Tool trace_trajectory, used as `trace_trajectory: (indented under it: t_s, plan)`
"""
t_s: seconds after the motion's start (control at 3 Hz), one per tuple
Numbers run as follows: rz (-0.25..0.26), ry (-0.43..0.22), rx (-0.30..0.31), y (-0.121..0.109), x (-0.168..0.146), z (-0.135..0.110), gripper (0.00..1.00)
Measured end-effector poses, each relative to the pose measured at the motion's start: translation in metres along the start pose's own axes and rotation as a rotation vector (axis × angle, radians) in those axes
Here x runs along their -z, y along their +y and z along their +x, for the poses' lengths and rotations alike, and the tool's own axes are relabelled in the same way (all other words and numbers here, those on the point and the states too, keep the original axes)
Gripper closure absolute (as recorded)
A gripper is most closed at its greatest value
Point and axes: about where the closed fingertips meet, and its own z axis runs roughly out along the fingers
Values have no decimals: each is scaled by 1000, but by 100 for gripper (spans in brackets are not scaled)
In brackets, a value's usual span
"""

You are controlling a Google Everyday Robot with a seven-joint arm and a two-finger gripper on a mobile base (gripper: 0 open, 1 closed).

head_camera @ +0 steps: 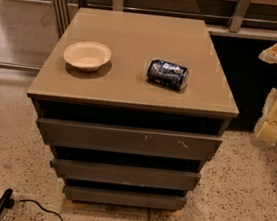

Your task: Open top drawer

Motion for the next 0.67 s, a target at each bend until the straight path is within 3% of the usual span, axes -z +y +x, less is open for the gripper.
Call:
trace_trajectory:
  t_s: [0.67]
  plan:
    - [15,-22,17,3,0,-3,0]
